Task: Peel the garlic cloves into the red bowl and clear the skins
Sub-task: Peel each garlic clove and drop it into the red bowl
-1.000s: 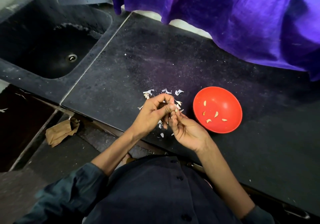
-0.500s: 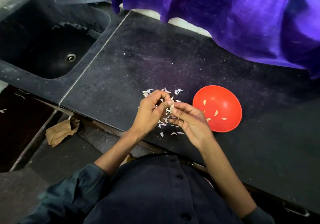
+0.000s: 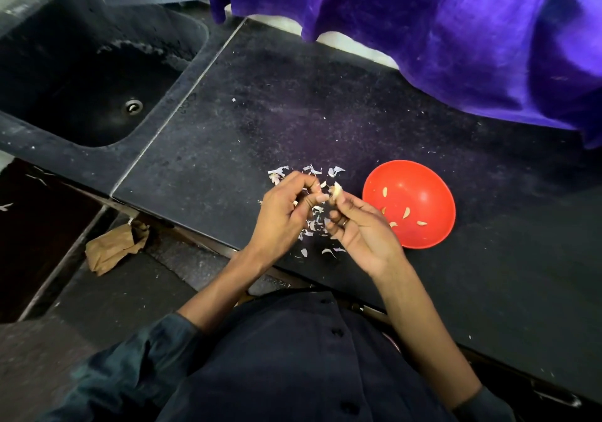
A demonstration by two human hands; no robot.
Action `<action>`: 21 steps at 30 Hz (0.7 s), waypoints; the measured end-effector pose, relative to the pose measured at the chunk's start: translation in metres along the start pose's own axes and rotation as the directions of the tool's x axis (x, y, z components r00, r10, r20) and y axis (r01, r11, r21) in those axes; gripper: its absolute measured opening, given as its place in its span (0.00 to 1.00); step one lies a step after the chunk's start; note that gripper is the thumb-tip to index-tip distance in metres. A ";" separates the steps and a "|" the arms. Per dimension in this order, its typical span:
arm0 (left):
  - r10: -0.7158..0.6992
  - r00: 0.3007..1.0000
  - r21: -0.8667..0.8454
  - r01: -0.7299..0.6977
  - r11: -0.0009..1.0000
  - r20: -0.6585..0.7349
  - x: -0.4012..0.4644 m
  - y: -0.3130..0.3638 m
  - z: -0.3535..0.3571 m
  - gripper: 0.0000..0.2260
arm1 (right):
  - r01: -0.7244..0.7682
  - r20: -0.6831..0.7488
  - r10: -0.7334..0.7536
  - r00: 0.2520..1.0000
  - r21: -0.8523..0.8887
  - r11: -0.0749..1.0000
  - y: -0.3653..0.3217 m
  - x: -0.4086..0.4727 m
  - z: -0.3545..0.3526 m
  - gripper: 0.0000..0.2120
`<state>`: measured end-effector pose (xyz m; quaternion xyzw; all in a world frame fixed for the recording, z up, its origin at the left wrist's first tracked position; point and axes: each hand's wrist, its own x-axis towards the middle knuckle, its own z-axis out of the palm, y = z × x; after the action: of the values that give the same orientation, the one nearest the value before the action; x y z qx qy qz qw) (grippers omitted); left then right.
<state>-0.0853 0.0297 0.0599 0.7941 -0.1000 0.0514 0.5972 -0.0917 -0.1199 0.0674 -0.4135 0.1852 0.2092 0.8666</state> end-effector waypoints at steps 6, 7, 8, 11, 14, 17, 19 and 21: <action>-0.122 0.989 -0.085 0.116 0.990 -0.078 -0.001 -0.004 -0.004 0.05 | 0.009 -0.012 -0.009 1.000 0.058 0.998 -0.001 0.000 -0.006 0.07; -0.133 0.988 -0.094 0.125 0.988 -0.084 -0.001 -0.004 -0.004 0.06 | 0.023 -0.015 -0.023 1.000 0.041 0.999 0.000 0.000 -0.005 0.07; -0.144 0.986 -0.101 0.135 0.986 -0.088 0.000 -0.004 -0.004 0.06 | 0.043 -0.018 -0.043 0.999 0.017 0.999 0.001 0.000 -0.005 0.07; -0.172 0.982 -0.077 0.166 0.983 -0.082 0.003 -0.007 -0.003 0.07 | 0.116 -0.023 -0.118 0.993 -0.064 0.991 0.002 0.001 -0.005 0.09; -0.210 0.977 -0.081 0.206 0.975 -0.035 0.004 -0.008 -0.003 0.13 | 0.188 -0.030 -0.195 0.980 -0.158 0.969 0.003 0.001 -0.008 0.08; -0.231 0.973 -0.145 0.231 0.962 0.013 0.005 -0.004 -0.002 0.09 | 0.255 -0.033 -0.274 0.961 -0.275 0.927 0.003 0.001 -0.008 0.08; -0.241 0.970 -0.182 0.243 0.953 0.033 0.006 -0.001 -0.001 0.05 | 0.281 -0.031 -0.307 0.951 -0.326 0.903 0.003 0.000 -0.008 0.08; -0.253 0.967 -0.211 0.256 0.943 0.044 0.007 0.000 0.000 0.03 | 0.295 -0.029 -0.327 0.945 -0.358 0.886 0.003 0.000 -0.007 0.08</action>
<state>-0.0787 0.0294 0.0618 0.7317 -0.0066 -0.0439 0.6802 -0.0940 -0.1242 0.0612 -0.5936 0.1149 0.0785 0.7926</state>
